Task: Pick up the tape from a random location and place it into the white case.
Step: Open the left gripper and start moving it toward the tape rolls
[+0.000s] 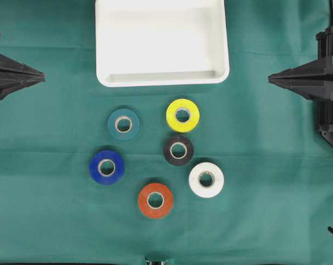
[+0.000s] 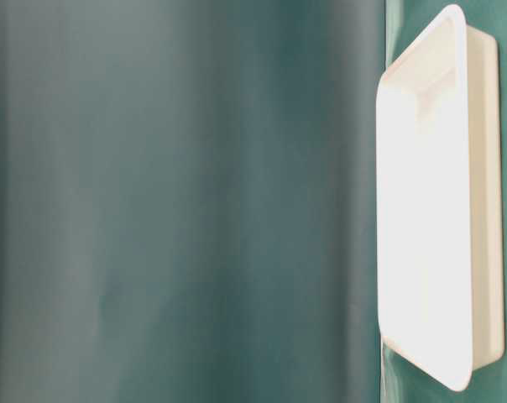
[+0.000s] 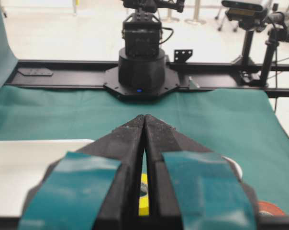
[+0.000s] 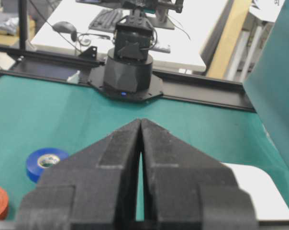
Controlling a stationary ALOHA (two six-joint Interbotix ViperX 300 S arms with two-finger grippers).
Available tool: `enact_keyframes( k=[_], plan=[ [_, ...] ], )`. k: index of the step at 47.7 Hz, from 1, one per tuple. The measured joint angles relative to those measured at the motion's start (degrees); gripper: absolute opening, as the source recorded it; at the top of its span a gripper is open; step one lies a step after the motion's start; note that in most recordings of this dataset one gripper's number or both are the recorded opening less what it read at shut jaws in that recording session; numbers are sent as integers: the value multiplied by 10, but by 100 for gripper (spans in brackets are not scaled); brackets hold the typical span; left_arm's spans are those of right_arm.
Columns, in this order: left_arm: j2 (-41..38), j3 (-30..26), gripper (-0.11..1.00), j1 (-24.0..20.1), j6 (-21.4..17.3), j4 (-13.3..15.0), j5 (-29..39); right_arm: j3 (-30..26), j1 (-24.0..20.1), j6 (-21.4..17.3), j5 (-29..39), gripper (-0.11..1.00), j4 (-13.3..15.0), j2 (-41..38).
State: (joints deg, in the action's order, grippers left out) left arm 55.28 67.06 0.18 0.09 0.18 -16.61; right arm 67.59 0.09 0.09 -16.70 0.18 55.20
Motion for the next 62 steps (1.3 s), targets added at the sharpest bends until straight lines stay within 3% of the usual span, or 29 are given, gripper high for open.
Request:
enact_keyframes(
  k=[14, 25, 29, 34, 41, 45, 48, 51, 62],
  plan=[
    [2, -1, 1, 0, -2, 0, 42, -19, 1, 2, 73, 0, 0, -1],
    [2, -2, 2, 0, 0, 0, 43, -21, 1, -2, 83, 0, 0, 0],
    [1, -2, 11, -1, 2, 0, 43, -21, 1, -2, 88, 0, 0, -1],
    [0, -2, 37, 0, 3, 0, 43, -21, 1, -3, 90, 2, 0, -1],
    [0, -1, 80, -1, 3, 1, 43, -23, 2, -13, 91, 39, 0, -1],
    [0, -2, 97, 0, 1, 0, 45, -24, 2, -17, 95, 64, 0, -2],
    [0, -2, 100, 0, 1, 1, 47, -25, 3, -18, 105, 81, 0, -4],
    [1, -2, 100, 0, 1, 1, 48, -29, 3, -19, 116, 91, 0, -8],
    [0, -2, 100, 0, 1, 1, 49, -38, 4, -22, 130, 92, 0, -16]
  ],
)
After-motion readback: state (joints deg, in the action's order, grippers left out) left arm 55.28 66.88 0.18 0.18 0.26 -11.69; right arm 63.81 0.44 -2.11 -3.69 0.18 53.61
